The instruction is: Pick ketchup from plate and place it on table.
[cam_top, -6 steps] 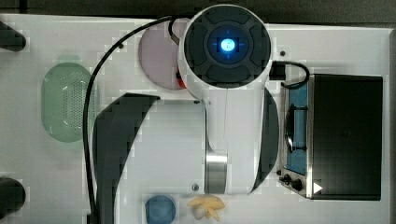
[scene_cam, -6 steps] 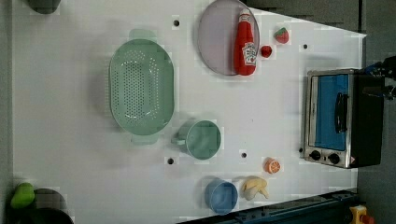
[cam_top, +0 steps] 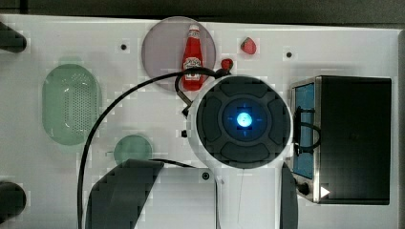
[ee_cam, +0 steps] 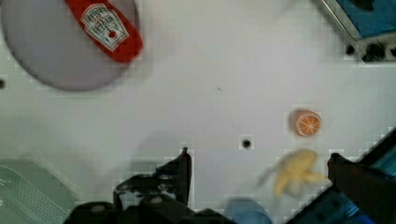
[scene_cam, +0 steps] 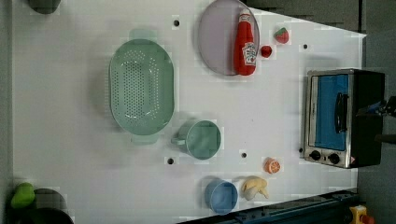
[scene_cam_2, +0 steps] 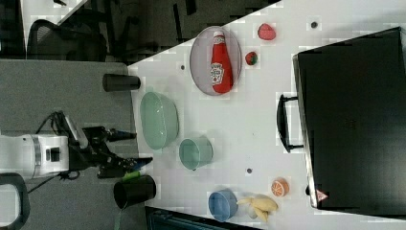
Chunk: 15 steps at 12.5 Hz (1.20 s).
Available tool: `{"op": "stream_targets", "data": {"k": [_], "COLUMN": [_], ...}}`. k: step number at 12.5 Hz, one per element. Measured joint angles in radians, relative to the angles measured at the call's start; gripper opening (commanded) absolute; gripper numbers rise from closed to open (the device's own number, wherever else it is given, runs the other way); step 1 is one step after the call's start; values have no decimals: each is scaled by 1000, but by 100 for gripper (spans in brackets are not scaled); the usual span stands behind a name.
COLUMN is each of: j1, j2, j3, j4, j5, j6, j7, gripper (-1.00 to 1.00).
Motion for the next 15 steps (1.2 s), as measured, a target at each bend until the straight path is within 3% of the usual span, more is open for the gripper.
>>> {"op": "stream_targets", "data": {"k": [4, 10, 15], "j1": [-13, -13, -6], "j2": [88, 359, 527], "j3": [23, 54, 84], "j4": [27, 25, 100], "j5": [2, 4, -4], "j6": [89, 196, 245], "j7": [0, -25, -228], "gripper": [100, 100, 100]}}
